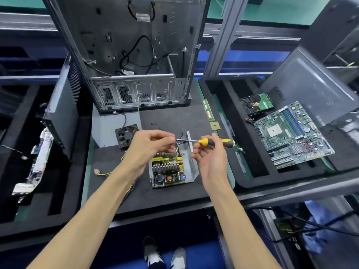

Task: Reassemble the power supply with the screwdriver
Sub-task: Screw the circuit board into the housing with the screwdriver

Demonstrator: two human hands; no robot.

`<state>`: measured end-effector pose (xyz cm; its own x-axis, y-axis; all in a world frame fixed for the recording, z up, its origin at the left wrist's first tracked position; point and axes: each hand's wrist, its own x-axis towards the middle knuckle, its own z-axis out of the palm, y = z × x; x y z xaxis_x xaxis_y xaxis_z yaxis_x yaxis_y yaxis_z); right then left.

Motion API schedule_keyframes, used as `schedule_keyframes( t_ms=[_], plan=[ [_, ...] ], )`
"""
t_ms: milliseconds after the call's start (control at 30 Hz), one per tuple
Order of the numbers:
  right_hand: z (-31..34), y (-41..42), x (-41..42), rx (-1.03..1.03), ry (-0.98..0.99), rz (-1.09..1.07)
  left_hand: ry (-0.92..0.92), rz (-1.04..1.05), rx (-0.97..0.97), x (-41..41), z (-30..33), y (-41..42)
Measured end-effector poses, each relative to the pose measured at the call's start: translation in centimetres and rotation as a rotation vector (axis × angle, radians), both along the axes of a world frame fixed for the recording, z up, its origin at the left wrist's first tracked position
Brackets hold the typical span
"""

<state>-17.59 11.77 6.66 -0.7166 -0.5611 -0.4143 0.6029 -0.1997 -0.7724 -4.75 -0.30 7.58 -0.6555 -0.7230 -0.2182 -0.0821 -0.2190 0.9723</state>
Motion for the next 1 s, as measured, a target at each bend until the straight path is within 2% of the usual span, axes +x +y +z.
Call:
schedule_keyframes(
  t_ms=[233,533,1000],
  plan=[
    [-0.5,3.1,-1.4,-0.01,-0.131,-0.024,-0.02,-0.002,-0.17,-1.8,0.0,3.5],
    [-0.5,3.9,-1.0,-0.048,-0.15,0.077,-0.043,0.081,-0.193,-0.4,0.1,4.9],
    [1.4,-2.7,11.3,-0.106,-0.145,0.361,-0.018,0.347,-0.125,14.4,1.7,1.5]
  ],
)
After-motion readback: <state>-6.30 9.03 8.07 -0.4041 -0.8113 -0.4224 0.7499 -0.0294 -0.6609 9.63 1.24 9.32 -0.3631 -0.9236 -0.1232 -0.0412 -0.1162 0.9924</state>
